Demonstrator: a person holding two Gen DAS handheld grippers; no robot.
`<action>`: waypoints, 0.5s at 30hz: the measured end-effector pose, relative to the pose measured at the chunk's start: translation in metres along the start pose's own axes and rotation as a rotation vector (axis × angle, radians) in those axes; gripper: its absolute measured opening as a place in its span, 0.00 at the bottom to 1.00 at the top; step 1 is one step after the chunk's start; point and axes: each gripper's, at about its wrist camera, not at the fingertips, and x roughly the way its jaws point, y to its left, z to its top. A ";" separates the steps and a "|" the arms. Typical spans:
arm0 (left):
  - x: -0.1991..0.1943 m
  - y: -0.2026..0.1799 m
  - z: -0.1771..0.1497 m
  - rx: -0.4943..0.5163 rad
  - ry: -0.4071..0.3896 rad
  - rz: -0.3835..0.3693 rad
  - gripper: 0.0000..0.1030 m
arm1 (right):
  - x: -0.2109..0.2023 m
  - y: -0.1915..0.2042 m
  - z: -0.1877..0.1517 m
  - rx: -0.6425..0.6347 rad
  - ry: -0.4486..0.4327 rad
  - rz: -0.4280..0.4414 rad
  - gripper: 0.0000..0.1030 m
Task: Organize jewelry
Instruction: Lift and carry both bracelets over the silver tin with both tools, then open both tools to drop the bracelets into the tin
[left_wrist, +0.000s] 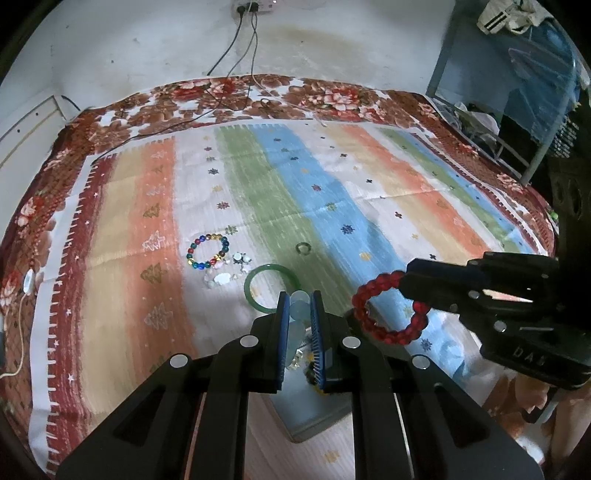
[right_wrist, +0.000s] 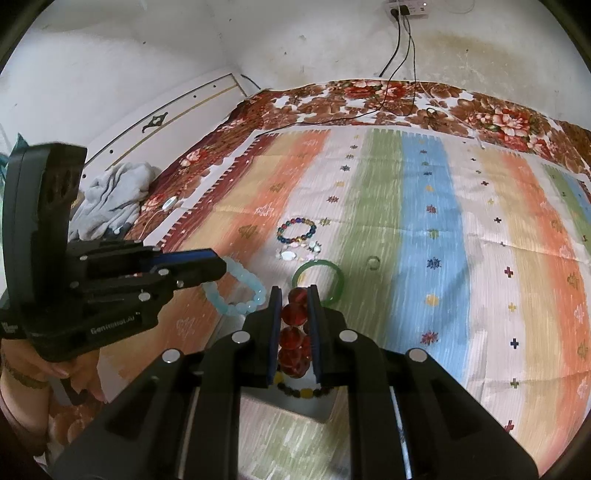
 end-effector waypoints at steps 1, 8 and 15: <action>-0.001 -0.001 -0.002 0.001 0.003 -0.010 0.11 | 0.000 0.001 -0.003 0.000 0.004 0.000 0.15; 0.001 -0.010 -0.014 0.018 0.020 -0.019 0.11 | 0.004 0.006 -0.018 -0.011 0.037 0.001 0.15; -0.001 -0.010 -0.017 0.014 0.018 -0.025 0.16 | 0.007 0.005 -0.021 -0.010 0.046 0.026 0.16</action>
